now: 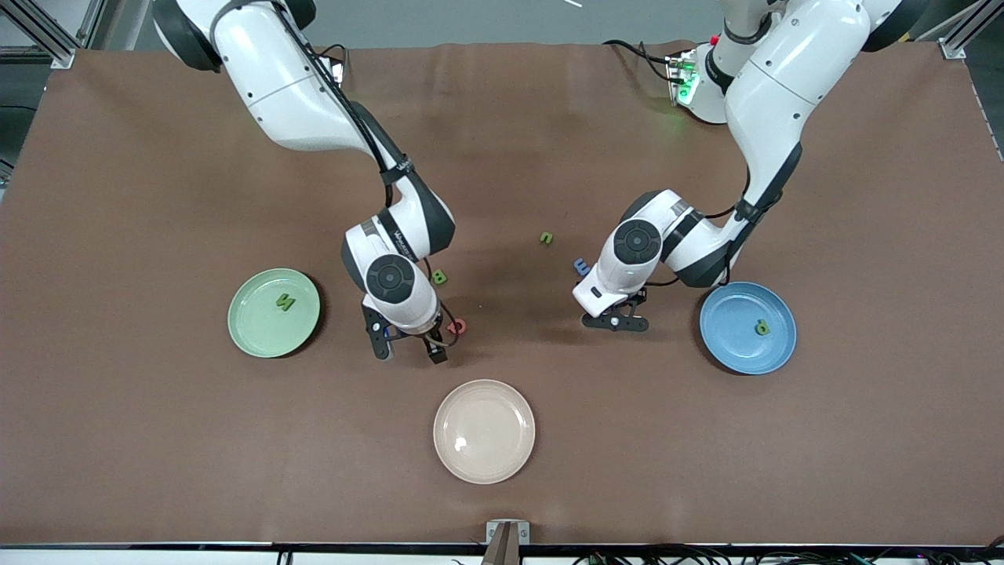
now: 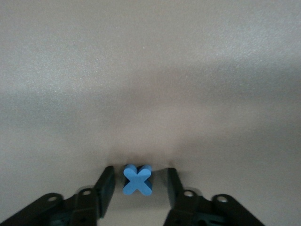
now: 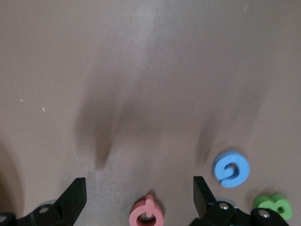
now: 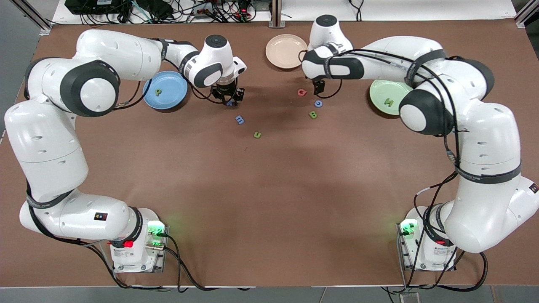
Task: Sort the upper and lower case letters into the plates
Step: 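Carry the x to the blue plate while the right gripper grasps pink Q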
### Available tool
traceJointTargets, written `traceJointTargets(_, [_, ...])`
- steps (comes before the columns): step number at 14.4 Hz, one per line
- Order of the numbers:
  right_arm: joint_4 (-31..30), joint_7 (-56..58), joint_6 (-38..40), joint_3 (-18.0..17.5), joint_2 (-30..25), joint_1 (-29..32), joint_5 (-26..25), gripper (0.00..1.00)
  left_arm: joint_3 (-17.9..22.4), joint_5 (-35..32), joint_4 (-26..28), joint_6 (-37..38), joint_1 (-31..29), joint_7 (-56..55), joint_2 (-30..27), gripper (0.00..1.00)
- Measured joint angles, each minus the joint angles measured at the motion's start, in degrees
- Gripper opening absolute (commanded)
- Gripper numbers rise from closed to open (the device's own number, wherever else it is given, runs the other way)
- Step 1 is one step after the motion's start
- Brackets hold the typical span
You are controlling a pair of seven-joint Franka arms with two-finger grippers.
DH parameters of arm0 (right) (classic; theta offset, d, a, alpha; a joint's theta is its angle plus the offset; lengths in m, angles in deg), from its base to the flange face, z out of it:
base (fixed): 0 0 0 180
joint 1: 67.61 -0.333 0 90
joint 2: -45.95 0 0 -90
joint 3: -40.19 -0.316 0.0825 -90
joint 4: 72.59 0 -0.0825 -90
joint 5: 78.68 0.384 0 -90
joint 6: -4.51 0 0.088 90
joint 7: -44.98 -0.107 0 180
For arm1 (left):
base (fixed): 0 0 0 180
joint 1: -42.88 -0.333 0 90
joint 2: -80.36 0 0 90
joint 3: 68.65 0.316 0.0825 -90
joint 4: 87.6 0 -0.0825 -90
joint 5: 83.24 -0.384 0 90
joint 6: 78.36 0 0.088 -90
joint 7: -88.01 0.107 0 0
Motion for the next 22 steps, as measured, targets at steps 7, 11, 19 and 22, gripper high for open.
traceJointTargets(7, [2.9,-4.0,0.1,0.2,2.7,-3.1,-1.0,0.78,-0.1,0.0,0.0,-0.2,0.0,0.0,-0.2,0.22])
traceJointTargets(11, [2.9,-4.0,0.2,0.2,2.7,-3.5,-1.1,0.48,-0.1,0.0,0.0,-0.1,-0.1,0.0,-0.2,0.12])
traceJointTargets(19, [3.8,-2.9,2.1,1.0,2.6,-3.2,-2.6,0.0,-0.1,-0.3,-0.4,6.4,-1.9,0.8,-6.5,0.11])
traceJointTargets(22, [5.0,4.6,9.2,1.7,1.1,-0.2,-2.9,0.0,-1.2,-0.3,-0.4,12.4,-6.0,7.3,-12.0,0.11])
